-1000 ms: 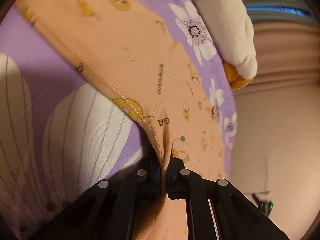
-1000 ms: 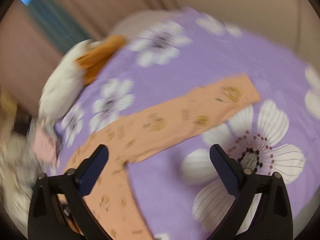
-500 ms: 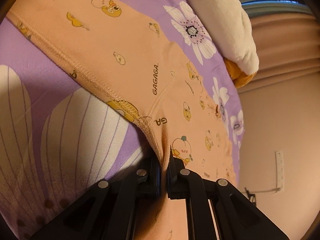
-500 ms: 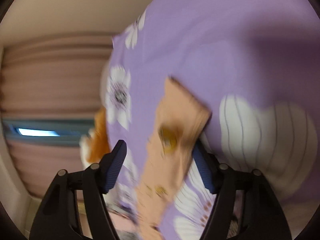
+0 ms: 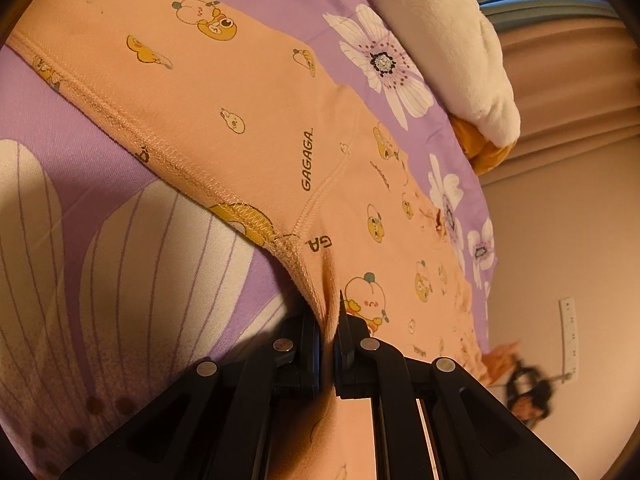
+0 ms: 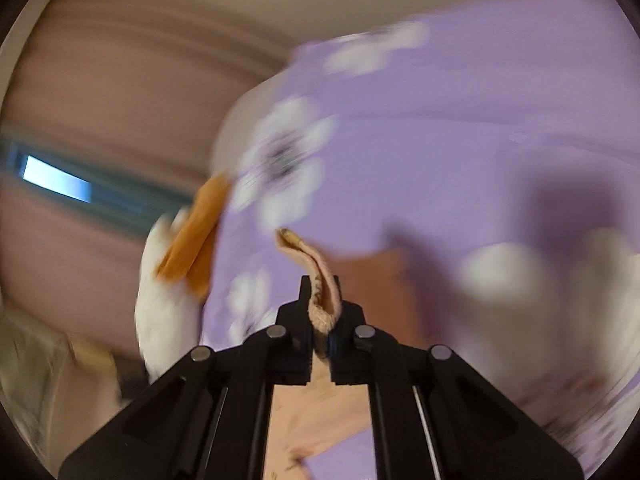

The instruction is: Fold small clothes

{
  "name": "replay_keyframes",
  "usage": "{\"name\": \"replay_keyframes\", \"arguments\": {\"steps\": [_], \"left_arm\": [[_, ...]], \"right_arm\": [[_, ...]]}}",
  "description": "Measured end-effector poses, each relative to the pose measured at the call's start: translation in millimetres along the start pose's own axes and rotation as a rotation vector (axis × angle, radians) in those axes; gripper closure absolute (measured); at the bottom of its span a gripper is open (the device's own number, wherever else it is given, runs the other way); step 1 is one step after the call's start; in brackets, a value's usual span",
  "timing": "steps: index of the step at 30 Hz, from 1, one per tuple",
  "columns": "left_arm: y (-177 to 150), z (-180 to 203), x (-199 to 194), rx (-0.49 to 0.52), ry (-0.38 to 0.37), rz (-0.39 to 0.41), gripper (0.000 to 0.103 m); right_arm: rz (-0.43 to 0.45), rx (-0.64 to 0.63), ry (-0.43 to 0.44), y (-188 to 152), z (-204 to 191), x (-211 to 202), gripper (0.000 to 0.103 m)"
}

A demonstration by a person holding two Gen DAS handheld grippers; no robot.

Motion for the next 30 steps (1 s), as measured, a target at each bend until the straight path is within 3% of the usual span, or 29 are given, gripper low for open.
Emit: {"name": "replay_keyframes", "arguments": {"steps": [4,7,11,15,17,19,20,22,25,28,30], "left_arm": [[1.9,2.4,3.6,0.007,0.005,0.001,0.094],[3.4,-0.1,4.0,0.002,-0.007,-0.002,0.094],[4.9,-1.5,6.1,0.009,-0.017,-0.005,0.094],[6.3,-0.4,9.1,0.007,-0.013,0.000,0.094],[5.9,4.1,11.2,0.036,0.016,0.005,0.094],[5.7,6.1,11.9,0.051,0.038,0.008,0.094],[6.0,7.9,12.8,0.055,0.051,0.009,0.094],[5.9,10.0,14.2,0.067,0.067,0.013,0.094],[6.7,11.2,15.4,0.066,0.066,0.018,0.094],[9.0,12.9,12.3,0.040,0.060,0.009,0.094],[7.6,17.5,6.3,0.039,0.102,-0.002,0.093]], "right_arm": [[-0.103,-0.262,0.121,-74.4,-153.1,12.1,0.097],[-0.239,-0.379,0.211,-166.3,-223.8,34.5,0.097],[-0.418,-0.502,0.219,-274.6,-264.0,70.4,0.097],[-0.559,-0.548,0.147,-330.9,-253.8,105.1,0.093],[-0.566,-0.566,0.119,-327.4,-249.7,113.3,0.089],[-0.529,-0.586,0.083,-312.8,-239.0,108.0,0.065],[-0.498,-0.594,0.089,-300.7,-240.4,97.8,0.058],[-0.456,-0.597,0.104,-281.9,-231.3,77.1,0.026],[-0.337,-0.608,0.110,-256.2,-194.0,40.7,0.020],[-0.173,-0.691,-0.055,-248.0,-143.2,24.0,0.015],[-0.107,-0.713,-0.203,-242.8,-105.6,22.3,0.015]]}}
Point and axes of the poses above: each gripper's, at about its wrist camera, not at the fingertips, and x roughly the way its jaws point, z to its right, y to its top, the point moved 4 cm from there along x, roughly the way its jaws point, and after that the axes turned 7 degrees about -y, right-handed, at the moved point
